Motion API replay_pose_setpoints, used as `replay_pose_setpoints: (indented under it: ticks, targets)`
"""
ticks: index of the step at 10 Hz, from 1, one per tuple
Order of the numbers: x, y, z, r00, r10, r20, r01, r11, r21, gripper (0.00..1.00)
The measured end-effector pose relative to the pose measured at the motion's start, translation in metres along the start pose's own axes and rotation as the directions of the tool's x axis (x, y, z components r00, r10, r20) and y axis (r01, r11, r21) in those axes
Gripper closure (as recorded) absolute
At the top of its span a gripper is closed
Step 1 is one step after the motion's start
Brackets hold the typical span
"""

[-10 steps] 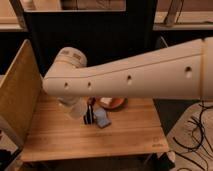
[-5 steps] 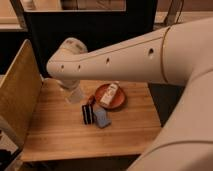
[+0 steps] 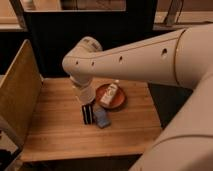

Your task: Place the ceramic cup over the eraser

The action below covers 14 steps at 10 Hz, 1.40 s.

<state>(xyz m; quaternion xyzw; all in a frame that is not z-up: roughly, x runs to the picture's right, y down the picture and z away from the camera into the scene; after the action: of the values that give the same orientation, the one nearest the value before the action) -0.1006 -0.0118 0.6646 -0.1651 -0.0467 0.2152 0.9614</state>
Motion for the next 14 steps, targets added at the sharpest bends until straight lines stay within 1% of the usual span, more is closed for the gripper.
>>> replay_pose_setpoints:
  ticks: [2,3,6,7,9,12,14]
  targets:
    - [0.012,0.001,0.005,0.999,0.018,-0.031,-0.019,1.000,-0.015,1.00]
    - [0.019,0.002,0.007,0.998,0.025,-0.054,-0.027,0.999,-0.026,1.00]
    - [0.031,0.007,0.011,0.995,0.035,-0.094,-0.040,0.998,-0.050,1.00]
    - [0.033,0.010,0.013,0.994,0.034,-0.104,-0.040,0.997,-0.063,1.00]
    - [0.032,0.018,0.016,0.993,0.026,-0.112,-0.036,0.996,-0.087,1.00]
    - [0.028,0.030,0.021,0.994,0.010,-0.112,-0.024,0.992,-0.122,1.00]
    - [0.027,0.033,0.026,0.994,0.005,-0.113,-0.021,0.990,-0.141,1.00]
